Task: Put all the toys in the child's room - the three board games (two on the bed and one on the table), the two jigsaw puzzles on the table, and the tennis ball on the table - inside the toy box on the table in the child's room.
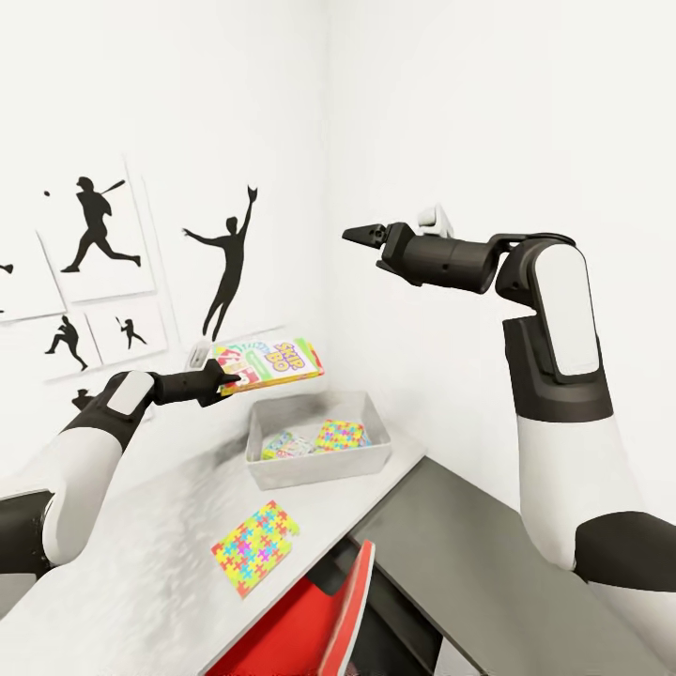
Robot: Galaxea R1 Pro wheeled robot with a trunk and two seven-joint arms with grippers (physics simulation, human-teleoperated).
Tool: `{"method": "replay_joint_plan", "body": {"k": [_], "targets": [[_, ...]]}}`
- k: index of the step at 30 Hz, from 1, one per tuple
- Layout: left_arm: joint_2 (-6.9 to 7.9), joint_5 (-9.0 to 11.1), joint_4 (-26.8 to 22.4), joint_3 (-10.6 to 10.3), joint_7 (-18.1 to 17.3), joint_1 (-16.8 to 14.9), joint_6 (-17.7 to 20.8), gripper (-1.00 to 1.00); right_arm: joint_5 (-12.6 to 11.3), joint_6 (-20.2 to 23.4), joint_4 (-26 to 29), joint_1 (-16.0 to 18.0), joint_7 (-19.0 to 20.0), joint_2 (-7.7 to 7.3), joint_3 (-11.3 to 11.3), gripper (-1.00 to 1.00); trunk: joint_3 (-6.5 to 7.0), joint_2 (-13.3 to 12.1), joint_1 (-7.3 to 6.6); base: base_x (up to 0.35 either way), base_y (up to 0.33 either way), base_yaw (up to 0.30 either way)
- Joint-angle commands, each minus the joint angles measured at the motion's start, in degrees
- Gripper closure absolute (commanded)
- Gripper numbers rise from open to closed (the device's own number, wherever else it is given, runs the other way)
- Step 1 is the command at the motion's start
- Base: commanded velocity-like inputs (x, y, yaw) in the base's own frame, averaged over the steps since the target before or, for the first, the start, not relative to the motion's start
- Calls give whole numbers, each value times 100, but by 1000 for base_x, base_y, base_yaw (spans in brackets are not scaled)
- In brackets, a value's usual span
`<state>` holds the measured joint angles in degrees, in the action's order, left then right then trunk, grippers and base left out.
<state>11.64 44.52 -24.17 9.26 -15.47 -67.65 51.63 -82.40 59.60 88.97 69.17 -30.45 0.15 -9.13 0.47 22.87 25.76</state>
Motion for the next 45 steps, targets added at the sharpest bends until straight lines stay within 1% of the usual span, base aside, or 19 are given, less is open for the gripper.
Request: {"method": "replay_joint_plan", "body": {"k": [1,6,16,34,39,45], "targets": [[-4,-49,1,39,-42,-3,31,100,-52,8,1,-1,-59,2,4,-100,-12,5,2,0,0,-70],[-4,-49,0,34,-63,-3,31,100,-45,-3,-2,-7,-62,2,7,-100,-52,5,2,0,0,-109],[0,-49,-6,32,-86,-3,31,100,-28,-26,-4,-8,-66,2,4,-100,-87,5,2,0,0,-23],[-7,-40,-40,36,-112,-3,26,100,-22,-7,-82,-9,-66,2,3,-100,-251,5,2,0,0,0],[-24,-40,-52,33,-111,-3,23,100,-22,-4,-103,-9,-66,2,3,-100,-298,5,2,0,0,0],[-91,-32,-247,32,-102,-3,34,100,-22,-1,-108,-9,-66,1,6,-100,-354,5,2,0,0,0]]}}
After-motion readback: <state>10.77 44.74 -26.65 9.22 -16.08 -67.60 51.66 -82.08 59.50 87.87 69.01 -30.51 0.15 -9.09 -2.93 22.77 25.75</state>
